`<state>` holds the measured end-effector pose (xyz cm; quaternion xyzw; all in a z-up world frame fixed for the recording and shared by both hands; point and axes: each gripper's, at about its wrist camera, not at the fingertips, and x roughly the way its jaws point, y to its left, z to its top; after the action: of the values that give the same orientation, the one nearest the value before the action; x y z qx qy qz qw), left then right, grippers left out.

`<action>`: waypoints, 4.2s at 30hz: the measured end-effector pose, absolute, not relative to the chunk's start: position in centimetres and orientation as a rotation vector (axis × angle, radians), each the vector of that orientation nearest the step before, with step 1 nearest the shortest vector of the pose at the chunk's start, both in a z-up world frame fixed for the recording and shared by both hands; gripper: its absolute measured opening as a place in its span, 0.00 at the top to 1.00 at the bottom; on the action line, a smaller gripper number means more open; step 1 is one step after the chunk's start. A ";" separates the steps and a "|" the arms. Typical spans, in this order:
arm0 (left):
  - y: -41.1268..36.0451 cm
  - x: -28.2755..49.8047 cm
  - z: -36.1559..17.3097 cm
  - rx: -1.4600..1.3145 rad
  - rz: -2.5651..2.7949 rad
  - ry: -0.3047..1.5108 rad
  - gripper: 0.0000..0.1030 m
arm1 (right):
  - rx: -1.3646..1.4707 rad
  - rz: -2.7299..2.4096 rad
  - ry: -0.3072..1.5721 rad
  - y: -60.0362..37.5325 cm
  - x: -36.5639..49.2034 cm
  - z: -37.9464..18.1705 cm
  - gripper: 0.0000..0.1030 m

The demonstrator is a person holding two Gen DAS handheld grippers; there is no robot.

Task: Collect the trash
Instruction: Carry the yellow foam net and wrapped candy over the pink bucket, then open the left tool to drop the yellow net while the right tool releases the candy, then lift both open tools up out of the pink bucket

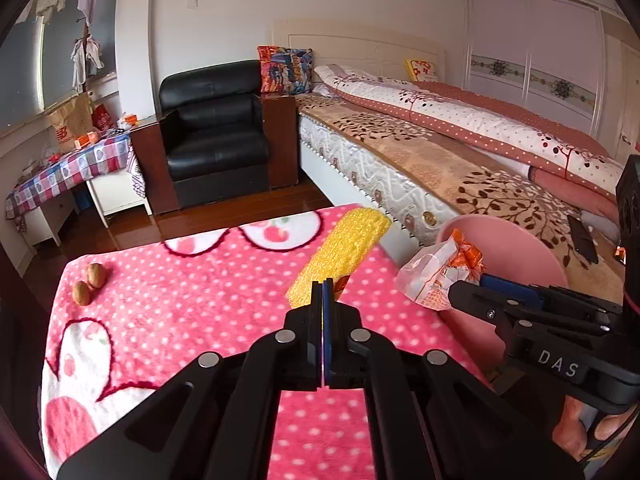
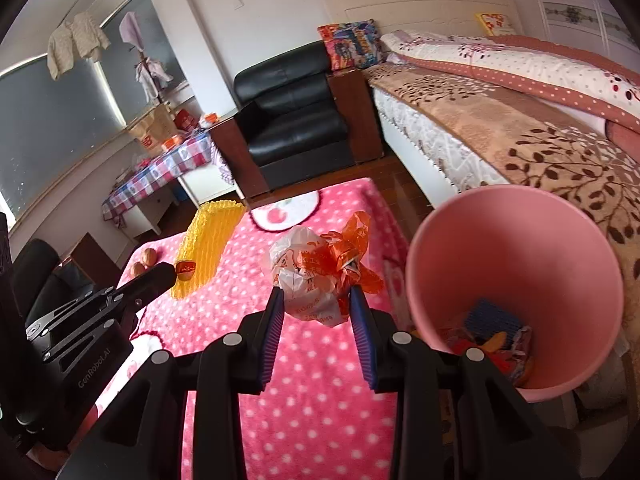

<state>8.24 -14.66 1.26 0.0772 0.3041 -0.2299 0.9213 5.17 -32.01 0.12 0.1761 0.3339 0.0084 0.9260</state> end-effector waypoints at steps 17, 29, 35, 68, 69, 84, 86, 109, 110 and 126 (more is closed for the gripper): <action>-24.1 6.9 1.5 0.224 -0.543 0.589 1.00 | 0.416 -0.119 0.656 -40.1 2.7 -0.3 0.68; -28.8 6.4 0.3 0.279 -0.582 0.592 1.00 | 0.443 -0.185 0.677 -43.5 2.5 -2.0 0.67; -30.1 6.7 -0.5 0.284 -0.603 0.613 1.00 | 0.447 -0.205 0.694 -44.7 2.8 -2.8 0.67; -34.0 8.4 -3.6 0.278 -0.696 0.720 0.99 | 0.434 -0.265 0.768 -46.5 3.6 -6.0 0.62; -34.0 8.4 -3.6 0.277 -0.695 0.725 0.99 | 0.431 -0.267 0.769 -46.6 3.7 -6.0 0.61; -32.5 7.6 -0.5 0.193 -0.716 0.660 0.67 | 0.358 -0.269 0.695 -45.0 2.5 -3.2 0.57; -32.3 7.3 0.1 0.186 -0.717 0.633 0.67 | 0.342 -0.271 0.672 -44.6 2.1 -2.4 0.57; -26.9 4.2 3.7 0.101 -0.710 0.492 0.67 | 0.295 -0.255 0.532 -39.1 -1.4 1.7 0.47; -26.5 4.1 3.8 0.096 -0.707 0.488 0.67 | 0.292 -0.254 0.526 -38.9 -1.5 1.8 0.46; -24.7 3.6 2.6 0.081 -0.706 0.499 0.67 | 0.301 -0.266 0.524 -37.2 -2.1 0.9 0.39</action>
<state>3.63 -24.65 2.60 0.0395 0.2419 -0.3422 0.9071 -2.15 -37.21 0.93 0.1476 0.2574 -0.1306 0.9460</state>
